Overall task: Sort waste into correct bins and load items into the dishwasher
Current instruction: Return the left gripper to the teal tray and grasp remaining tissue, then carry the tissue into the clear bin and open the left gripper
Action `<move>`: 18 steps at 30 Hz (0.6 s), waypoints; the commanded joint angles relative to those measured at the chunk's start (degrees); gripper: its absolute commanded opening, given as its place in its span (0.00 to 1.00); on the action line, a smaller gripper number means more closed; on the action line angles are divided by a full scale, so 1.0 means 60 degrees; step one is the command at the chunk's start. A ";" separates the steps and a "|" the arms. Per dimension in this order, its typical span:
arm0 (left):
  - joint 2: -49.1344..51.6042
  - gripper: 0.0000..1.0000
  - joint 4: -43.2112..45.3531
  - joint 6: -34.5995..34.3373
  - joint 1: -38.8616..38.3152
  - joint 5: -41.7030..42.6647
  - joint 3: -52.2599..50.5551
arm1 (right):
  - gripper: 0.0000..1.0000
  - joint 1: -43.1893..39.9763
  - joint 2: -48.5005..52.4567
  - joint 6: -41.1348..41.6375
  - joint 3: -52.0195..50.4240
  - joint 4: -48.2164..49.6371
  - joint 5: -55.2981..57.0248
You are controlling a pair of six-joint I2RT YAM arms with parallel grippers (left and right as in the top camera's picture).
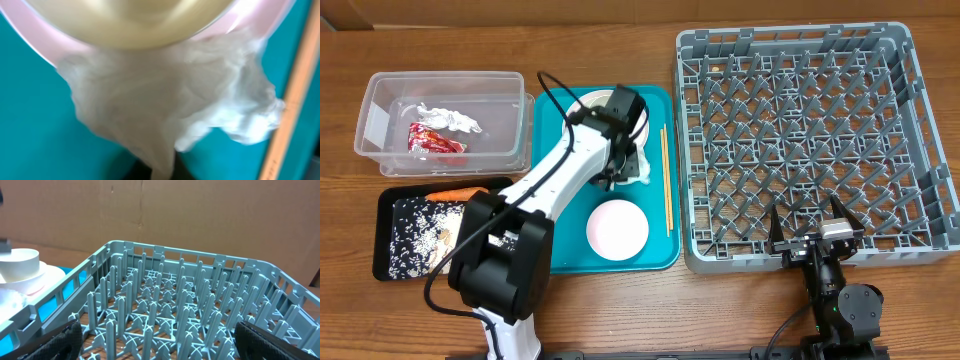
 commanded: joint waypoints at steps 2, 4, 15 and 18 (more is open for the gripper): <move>-0.0415 0.04 -0.1020 0.0215 0.0055 -0.0259 0.1501 | 1.00 -0.0029 -0.0095 0.0000 -0.0102 0.0084 -0.0051; -0.0415 0.04 -0.1585 0.0215 0.0080 -0.0262 0.2149 | 1.00 -0.0025 -0.0095 0.0000 -0.0102 0.0080 -0.0051; -0.0426 0.04 -0.3588 0.0404 0.1290 -0.0364 0.4685 | 1.00 -0.0025 -0.0095 0.0000 -0.0102 0.0084 -0.0051; -0.0437 0.04 -0.3792 0.0404 0.2044 -0.0357 0.4987 | 1.00 -0.0029 -0.0095 0.0000 -0.0102 0.0084 -0.0051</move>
